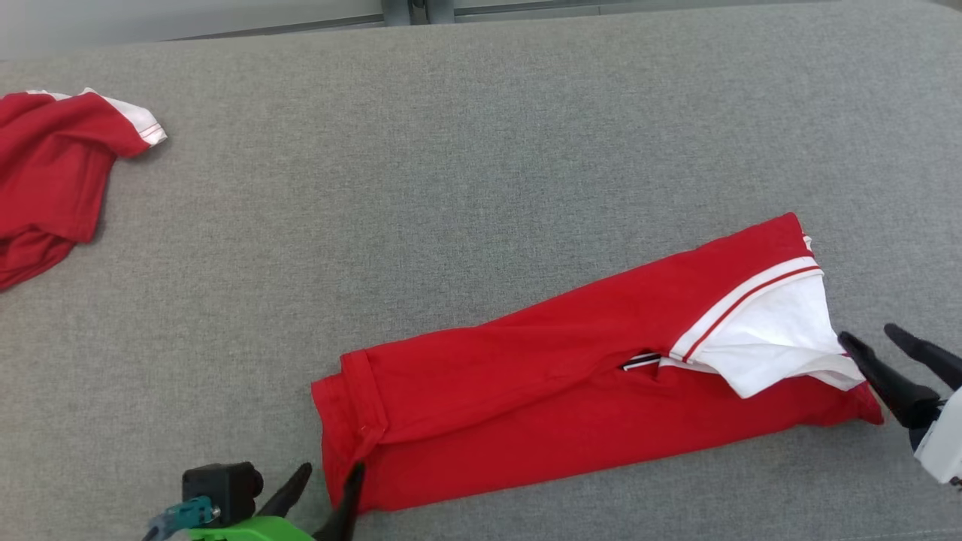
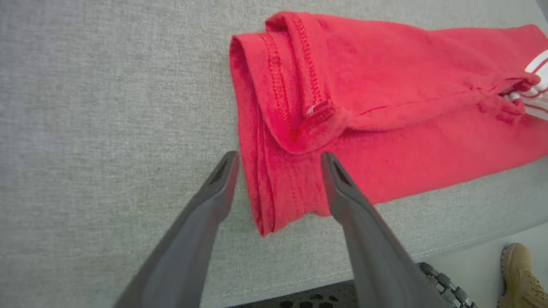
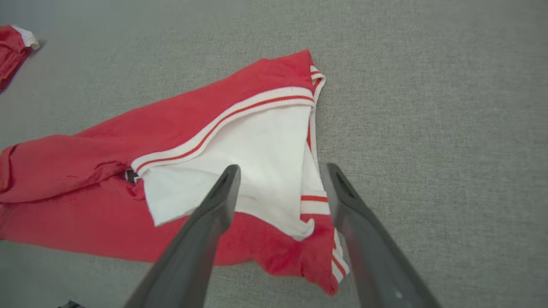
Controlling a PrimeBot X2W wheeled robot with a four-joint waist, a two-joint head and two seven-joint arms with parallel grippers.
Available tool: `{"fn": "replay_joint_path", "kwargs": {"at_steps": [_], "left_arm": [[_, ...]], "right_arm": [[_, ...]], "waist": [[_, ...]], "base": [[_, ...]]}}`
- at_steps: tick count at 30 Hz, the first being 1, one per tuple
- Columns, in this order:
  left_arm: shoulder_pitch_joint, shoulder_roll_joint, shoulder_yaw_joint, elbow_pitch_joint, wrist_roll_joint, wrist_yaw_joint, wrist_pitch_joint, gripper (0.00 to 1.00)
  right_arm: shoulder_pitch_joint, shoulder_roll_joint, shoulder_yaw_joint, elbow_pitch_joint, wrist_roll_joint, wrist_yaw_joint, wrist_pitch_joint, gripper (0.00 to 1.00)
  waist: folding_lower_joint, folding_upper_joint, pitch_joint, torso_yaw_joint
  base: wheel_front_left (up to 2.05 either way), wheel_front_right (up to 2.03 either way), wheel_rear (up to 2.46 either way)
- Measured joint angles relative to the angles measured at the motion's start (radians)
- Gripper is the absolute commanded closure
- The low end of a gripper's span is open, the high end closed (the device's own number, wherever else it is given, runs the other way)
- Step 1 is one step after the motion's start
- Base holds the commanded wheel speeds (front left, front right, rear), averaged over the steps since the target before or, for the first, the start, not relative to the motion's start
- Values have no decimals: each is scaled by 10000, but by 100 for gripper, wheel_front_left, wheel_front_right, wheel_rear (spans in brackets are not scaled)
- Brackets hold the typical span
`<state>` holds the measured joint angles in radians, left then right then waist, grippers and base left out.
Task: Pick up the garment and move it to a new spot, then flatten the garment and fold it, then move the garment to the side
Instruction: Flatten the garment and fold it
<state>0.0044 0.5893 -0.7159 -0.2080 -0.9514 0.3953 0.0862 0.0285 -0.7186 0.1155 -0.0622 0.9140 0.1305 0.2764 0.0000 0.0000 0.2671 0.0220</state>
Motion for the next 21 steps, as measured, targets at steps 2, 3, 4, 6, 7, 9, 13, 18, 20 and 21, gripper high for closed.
{"fn": "replay_joint_path", "kwargs": {"at_steps": [2, 3, 4, 6, 7, 9, 13, 18, 20, 21], "left_arm": [[114, -36, 257, -119, 10, 81, -466, 0], [140, -128, 449, -169, 12, 155, -775, 0], [157, -186, 566, -186, 46, 217, -1022, 0], [202, -201, 748, -174, 408, 341, -1693, 0], [227, -318, 957, -146, 504, 466, -2142, 0], [225, -420, 1103, 13, 943, 591, -2765, 0], [146, -809, 1402, 535, 1703, 744, -3350, 0], [-129, -1791, 2134, 959, 3037, 359, -3475, 0], [-121, -2226, 2499, 1175, 3624, 40, -3475, 0], [-81, -2387, 2623, 1250, 3841, -123, -3473, 0]], "right_arm": [[24, 12, -414, -163, 255, 2, 209, 0], [68, -12, -623, -255, 351, 2, 393, 0], [119, -56, -823, -322, 385, 2, 545, 0], [153, -109, -1394, -483, 380, 0, 757, 0], [120, -98, -1695, -520, 247, 2, 790, 0], [-16, -92, -1952, -499, -213, 0, 1032, 0], [-606, 397, -1755, -94, -1072, 2, 1845, 0], [-1675, 1235, -1007, 1043, -2148, 2, 2721, 0], [-2087, 1578, -694, 1701, -2485, 2, 2918, 0], [-2220, 1682, -610, 1950, -2642, 2, 2959, 0]], "waist": [[0, 0, -71, 9], [0, 0, -102, 32], [0, 0, -125, 62], [0, 0, -185, 140], [0, 0, -211, 183], [0, 0, -240, 257], [0, 0, -188, 436], [0, 0, 42, 619], [0, 0, 135, 697], [0, 0, 162, 728]], "base": [[0, 0, 0], [0, 0, 0], [0, 0, 0], [0, 0, 0], [0, 0, 0], [0, 0, 0], [0, 0, 0], [0, 0, 0], [0, 0, 0], [0, 0, 0]]}}
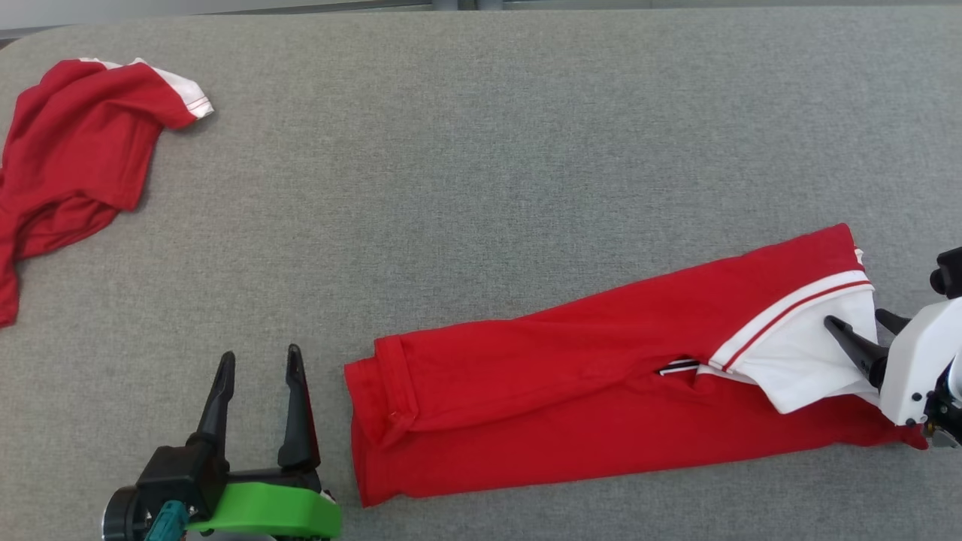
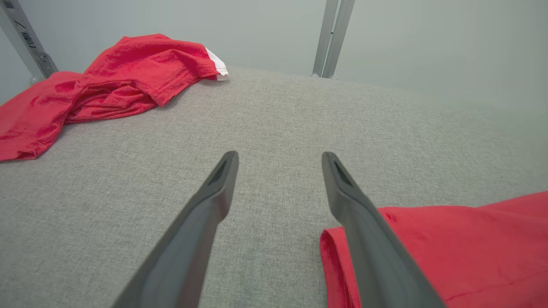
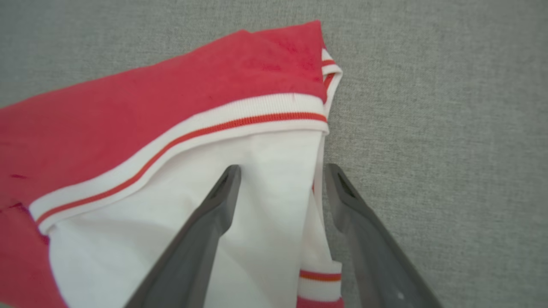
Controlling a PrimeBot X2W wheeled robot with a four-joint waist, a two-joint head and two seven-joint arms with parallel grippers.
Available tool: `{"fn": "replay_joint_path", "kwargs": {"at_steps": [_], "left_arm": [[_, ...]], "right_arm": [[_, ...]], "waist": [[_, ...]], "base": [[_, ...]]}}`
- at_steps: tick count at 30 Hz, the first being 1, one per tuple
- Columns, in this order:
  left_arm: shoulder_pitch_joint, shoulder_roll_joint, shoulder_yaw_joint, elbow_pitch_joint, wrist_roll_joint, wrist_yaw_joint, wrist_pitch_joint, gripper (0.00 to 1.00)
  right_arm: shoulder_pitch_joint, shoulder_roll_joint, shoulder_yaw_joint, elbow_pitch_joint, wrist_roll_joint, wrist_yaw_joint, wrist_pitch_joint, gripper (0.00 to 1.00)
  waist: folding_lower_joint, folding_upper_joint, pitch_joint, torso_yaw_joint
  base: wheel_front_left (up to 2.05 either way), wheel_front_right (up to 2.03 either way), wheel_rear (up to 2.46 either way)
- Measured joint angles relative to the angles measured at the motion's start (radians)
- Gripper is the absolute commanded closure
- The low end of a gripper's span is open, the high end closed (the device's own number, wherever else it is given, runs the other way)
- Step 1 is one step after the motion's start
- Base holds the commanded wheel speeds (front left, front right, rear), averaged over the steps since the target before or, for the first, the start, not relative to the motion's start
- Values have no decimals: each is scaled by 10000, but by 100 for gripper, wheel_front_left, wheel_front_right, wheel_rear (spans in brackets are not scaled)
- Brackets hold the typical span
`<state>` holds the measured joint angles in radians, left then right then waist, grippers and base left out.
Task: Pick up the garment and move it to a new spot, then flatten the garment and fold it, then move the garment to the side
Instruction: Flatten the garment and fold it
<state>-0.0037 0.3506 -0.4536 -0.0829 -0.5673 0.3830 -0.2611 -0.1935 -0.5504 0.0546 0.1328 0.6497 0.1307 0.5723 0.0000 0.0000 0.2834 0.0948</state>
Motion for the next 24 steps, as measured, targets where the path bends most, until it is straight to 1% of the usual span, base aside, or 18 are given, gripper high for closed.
{"fn": "replay_joint_path", "kwargs": {"at_steps": [2, 3, 5, 9, 12, 13, 14, 15, 16, 17, 19, 21, 24], "left_arm": [[43, -389, 270, 98, 527, -380, -2, 0], [96, -648, 489, 161, 646, -520, -2, 0], [165, -959, 838, 255, 949, -863, -4, 0], [394, -1592, 1402, 566, 1467, -1555, -13, 0], [616, -1852, 1620, 869, 1891, -2061, -15, 0], [671, -1939, 1708, 959, 1994, -2217, -13, 0], [712, -2025, 1791, 1014, 2075, -2328, -13, 0], [758, -2132, 1879, 1070, 2169, -2458, -13, 0], [792, -2211, 1958, 1124, 2242, -2594, -15, 0], [820, -2265, 2015, 1179, 2357, -2702, -15, 0], [909, -2391, 2117, 1279, 2558, -2982, -15, 0], [929, -2474, 2196, 1411, 2713, -3191, -15, 0], [942, -2583, 2336, 1601, 2855, -3484, -15, 0]], "right_arm": [[-241, 144, 59, 589, -291, 2, 67, 0], [-293, 171, 84, 782, -408, 2, 58, 0], [-430, 236, 46, 1139, -489, 2, 36, 0], [-547, 451, -21, 1593, -140, 0, 161, 0], [-521, 598, 12, 1839, 320, -2, 449, 0], [-500, 612, 98, 1860, 481, -4, 527, 39], [-481, 652, 107, 1879, 711, -4, 522, 67], [-461, 744, 46, 1937, 953, -4, 397, 93], [-449, 809, -21, 2008, 1114, -4, 196, 100], [-407, 788, -29, 2096, 1208, -2, 117, 100], [-334, 458, -125, 2345, 1216, 13, -36, 100], [-311, 81, -525, 2638, 1352, 12, -128, 100], [-309, -734, -1409, 3118, 1365, 10, -366, 100]], "waist": [[0, 0, 34, 103], [0, 0, 41, 156], [0, 0, 33, 234], [0, 0, -104, 299], [0, 0, -252, 304], [0, 0, -307, 300], [0, 0, -349, 294], [0, 0, -404, 281], [0, 0, -464, 264], [0, 0, -516, 250], [0, 0, -634, 217], [0, 0, -732, 196], [0, 0, -863, 199]], "base": [[0, 0, 0], [0, 0, 0], [0, 0, 0], [0, 0, 0], [0, 0, 0], [0, 0, 0], [0, 0, 0], [0, 0, 0], [0, 0, 0], [0, 0, 0], [0, 0, 0], [0, 0, 0], [0, 0, 0]]}}
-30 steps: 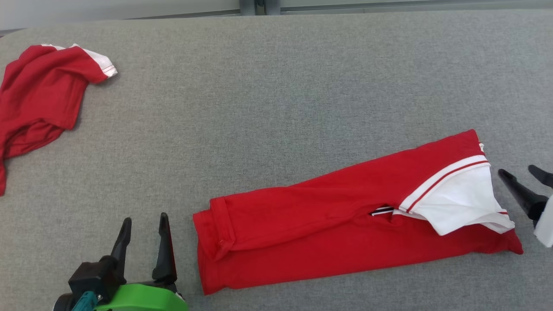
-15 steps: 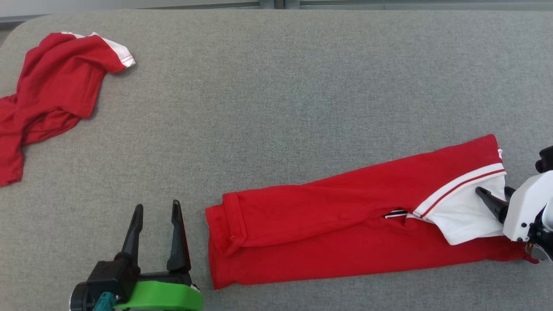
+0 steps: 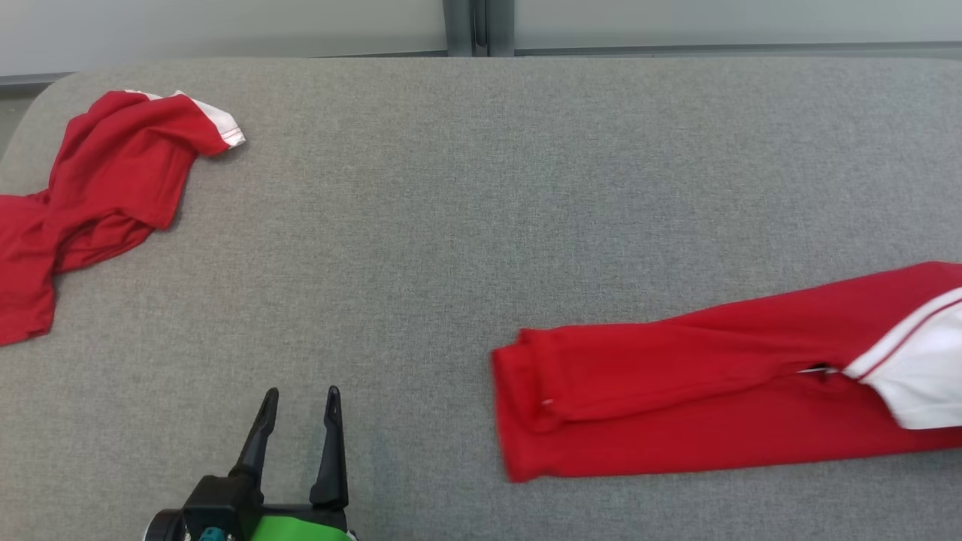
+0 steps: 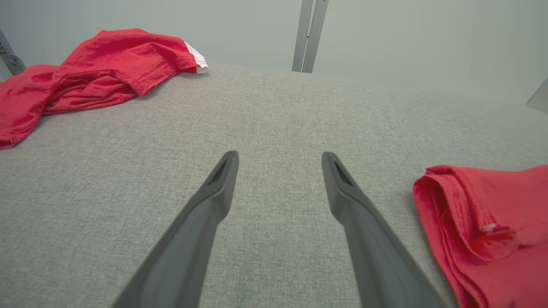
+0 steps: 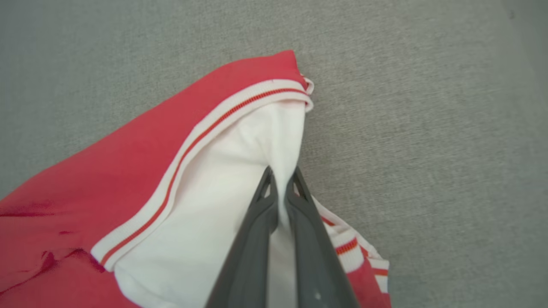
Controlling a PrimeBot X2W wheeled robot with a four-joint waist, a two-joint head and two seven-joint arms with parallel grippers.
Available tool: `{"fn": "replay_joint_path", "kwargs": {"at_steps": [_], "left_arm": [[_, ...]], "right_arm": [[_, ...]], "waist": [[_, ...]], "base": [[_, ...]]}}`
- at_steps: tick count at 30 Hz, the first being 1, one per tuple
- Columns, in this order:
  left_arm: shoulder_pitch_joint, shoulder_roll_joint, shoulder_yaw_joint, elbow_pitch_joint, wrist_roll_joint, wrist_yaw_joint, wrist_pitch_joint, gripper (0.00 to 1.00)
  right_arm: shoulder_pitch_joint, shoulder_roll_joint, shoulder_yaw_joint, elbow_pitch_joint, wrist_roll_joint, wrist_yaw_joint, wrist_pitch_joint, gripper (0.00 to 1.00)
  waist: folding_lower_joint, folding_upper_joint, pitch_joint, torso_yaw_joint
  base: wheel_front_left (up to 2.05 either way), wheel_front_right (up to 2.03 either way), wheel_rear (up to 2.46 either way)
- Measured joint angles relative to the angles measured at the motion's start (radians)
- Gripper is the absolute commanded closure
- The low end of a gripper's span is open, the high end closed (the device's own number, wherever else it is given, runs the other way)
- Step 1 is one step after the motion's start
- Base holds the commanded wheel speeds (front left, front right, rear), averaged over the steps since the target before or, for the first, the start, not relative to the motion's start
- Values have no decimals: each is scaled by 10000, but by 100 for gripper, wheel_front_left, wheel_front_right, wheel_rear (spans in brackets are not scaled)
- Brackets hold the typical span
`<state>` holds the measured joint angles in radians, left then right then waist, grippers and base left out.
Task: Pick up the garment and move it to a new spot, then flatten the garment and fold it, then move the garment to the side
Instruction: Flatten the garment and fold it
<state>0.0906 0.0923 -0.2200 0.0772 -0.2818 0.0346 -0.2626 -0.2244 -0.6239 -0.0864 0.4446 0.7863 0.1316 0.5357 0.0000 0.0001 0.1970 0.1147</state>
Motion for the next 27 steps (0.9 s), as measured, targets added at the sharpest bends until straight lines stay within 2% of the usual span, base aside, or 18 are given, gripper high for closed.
{"fn": "replay_joint_path", "kwargs": {"at_steps": [5, 7, 10, 12, 16, 19, 22, 27], "left_arm": [[7, -199, 144, 219, 259, -332, 0, 0], [15, -263, 215, 272, 259, -370, 0, 0], [73, -355, 242, 355, 257, -445, 0, 0], [149, -384, 196, 385, 211, -451, 0, 0], [231, -407, 0, 405, -65, -389, 0, 0], [228, -418, -198, 378, -255, -251, 0, 0], [221, -418, -238, 387, -303, -176, 0, 0], [215, -420, -244, 449, -299, -157, 0, 0]], "right_arm": [[190, -1116, -1756, 757, -384, -12, -82, 100], [213, -1277, -2031, 499, -416, -12, 115, 100], [199, -1193, -1891, -516, -280, -12, 537, 100], [213, -905, -1406, -1542, -33, -10, 897, 100], [743, 84, -23, -3568, 389, -10, 1319, 100], [1240, 782, 1009, -4470, 401, -12, 1210, 100], [1455, 1626, 1852, -4736, 73, -12, 763, 100], [1482, 2901, 2568, -4282, -531, -12, -174, 100]], "waist": [[0, 0, -186, 155], [0, 0, -284, 204], [0, 0, -430, 234], [0, 0, -540, 232], [0, -1, -688, 197], [0, 0, -673, 176], [0, 0, -599, 156], [0, 0, -501, 121]], "base": [[0, 0, 0], [0, 0, 0], [0, 0, 0], [0, 0, 0], [0, 0, 0], [0, 0, 0], [0, 0, 0], [0, 0, 0]]}}
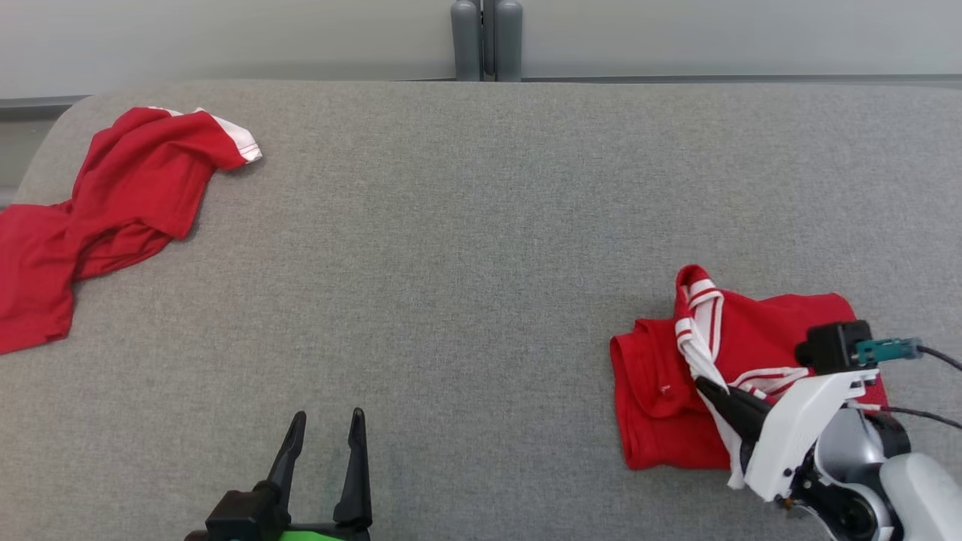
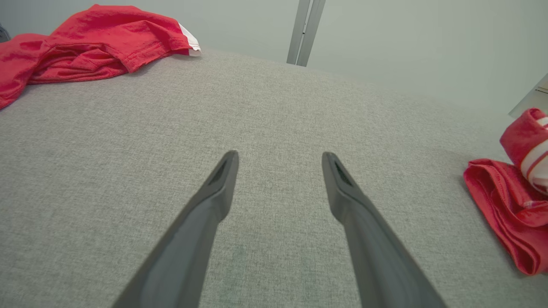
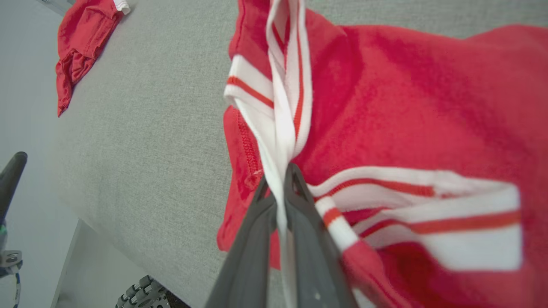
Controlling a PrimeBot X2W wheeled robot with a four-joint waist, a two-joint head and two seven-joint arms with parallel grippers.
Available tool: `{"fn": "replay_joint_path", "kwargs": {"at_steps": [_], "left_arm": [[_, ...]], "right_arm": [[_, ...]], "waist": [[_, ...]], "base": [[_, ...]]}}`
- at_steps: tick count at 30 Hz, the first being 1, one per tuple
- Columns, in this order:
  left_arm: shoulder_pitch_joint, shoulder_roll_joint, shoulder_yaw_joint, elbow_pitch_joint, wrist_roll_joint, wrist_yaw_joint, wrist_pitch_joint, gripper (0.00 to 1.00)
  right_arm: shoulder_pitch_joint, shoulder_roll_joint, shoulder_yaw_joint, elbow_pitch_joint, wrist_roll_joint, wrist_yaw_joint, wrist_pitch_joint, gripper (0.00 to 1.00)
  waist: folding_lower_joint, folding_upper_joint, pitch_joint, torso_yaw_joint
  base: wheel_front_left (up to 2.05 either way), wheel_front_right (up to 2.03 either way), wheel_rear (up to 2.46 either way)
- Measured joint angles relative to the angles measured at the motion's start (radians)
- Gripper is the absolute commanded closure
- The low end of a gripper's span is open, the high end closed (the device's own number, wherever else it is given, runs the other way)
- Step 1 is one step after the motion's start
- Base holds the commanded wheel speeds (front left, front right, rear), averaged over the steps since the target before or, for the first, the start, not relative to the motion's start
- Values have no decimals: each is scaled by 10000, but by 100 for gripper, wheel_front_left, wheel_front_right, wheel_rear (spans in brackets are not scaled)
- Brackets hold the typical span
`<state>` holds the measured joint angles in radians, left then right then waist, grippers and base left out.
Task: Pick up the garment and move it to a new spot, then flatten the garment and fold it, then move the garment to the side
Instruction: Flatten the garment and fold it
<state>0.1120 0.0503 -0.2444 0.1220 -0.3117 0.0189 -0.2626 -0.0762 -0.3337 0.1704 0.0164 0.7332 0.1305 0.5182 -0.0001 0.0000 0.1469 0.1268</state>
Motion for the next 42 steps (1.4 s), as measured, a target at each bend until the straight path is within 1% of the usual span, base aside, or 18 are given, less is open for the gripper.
{"fn": "replay_joint_path", "kwargs": {"at_steps": [3, 8, 9, 10, 11, 15, 18, 19, 22, 24, 26, 28, 32, 33, 35, 37, 40, 42], "left_arm": [[1, 0, 0, 58, 42, 0, 0, 0], [14, 0, 63, 98, 188, 4, 0, 0], [20, 0, 36, 104, 188, 4, 0, 0], [21, 0, 6, 102, 188, 4, 0, 0], [21, 0, -15, 104, 192, 4, 0, 0], [58, -2, -10, 121, 213, 4, 0, 0], [107, -2, 82, 132, 238, 8, 0, 0], [160, -2, 136, 125, 259, 21, 0, 0], [263, -2, 290, 54, 297, 35, 0, 0], [330, -4, 437, -52, 424, 36, 0, 0], [420, -4, 594, -159, 539, 40, 0, 0], [544, -4, 773, -265, 608, 38, 0, 0], [732, -8, 1104, -583, 897, -35, 0, 0], [784, -8, 1218, -663, 980, -88, 0, 0], [857, -6, 1436, -846, 1103, -104, 0, 0], [881, -6, 1592, -943, 1200, -102, 0, 0], [1011, -8, 1636, -888, 1145, -102, 0, 0], [1127, -6, 1613, -763, 1106, -171, 0, 0]], "right_arm": [[48, 451, 178, 309, -339, 0, -389, 100], [121, 901, 569, 510, -556, 0, -719, 100], [121, 932, 667, 554, -602, 0, -757, 92], [109, 1001, 721, 579, -619, -2, -899, 60], [92, 1066, 755, 577, -669, 0, -1011, 0], [-43, 1517, 1321, 232, -535, 0, -1615, 0], [-70, 1755, 2190, -387, -33, 10, -1962, 0], [-63, 1699, 2393, -587, -21, 8, -2109, 0], [86, 1185, 2592, -1034, -401, 2, -2934, 0], [206, 802, 2399, -1133, -1097, 2, -3695, 0], [452, 539, 1795, -1035, -1883, 2, -4734, 0], [773, 397, 1269, -692, -2543, 2, -5542, 0], [1204, 27, 94, 474, -4190, 2, -7171, 0], [1280, 38, -196, 832, -4506, 2, -7392, 0], [1406, -155, -399, 1279, -5375, 12, -7701, 0], [1463, -81, -871, 1630, -5802, 8, -7766, 0], [1584, 324, -1461, 1298, -6111, 12, -7797, 0], [1806, 431, -1664, 1152, -6146, 8, -7798, 0]], "waist": [[0, 0, 22, 0], [0, 0, -35, -82], [0, 0, -52, -108], [0, 0, -66, -135], [0, 0, -80, -150], [1, 0, -178, -211], [1, 0, -300, -239], [0, 0, -350, -247], [1, 0, -496, -261], [1, 0, -608, -263], [0, 0, -755, -270], [1, 0, -896, -296], [1, 0, -1198, -397], [1, 0, -1275, -433], [0, 0, -1378, -520], [1, 0, -1454, -618], [1, 0, -1536, -722], [0, 0, -1574, -768]], "base": [[0, 0, 0], [0, 0, 0], [0, 0, 0], [0, 0, 0], [0, 0, 0], [0, 0, 0], [0, 0, 0], [0, 0, 0], [0, 0, 0], [0, 0, 0], [0, 0, 0], [0, 0, 0], [0, 0, 0], [0, 0, 0], [0, 0, 0], [0, 0, 0], [0, 0, 0], [0, 0, 0]]}}
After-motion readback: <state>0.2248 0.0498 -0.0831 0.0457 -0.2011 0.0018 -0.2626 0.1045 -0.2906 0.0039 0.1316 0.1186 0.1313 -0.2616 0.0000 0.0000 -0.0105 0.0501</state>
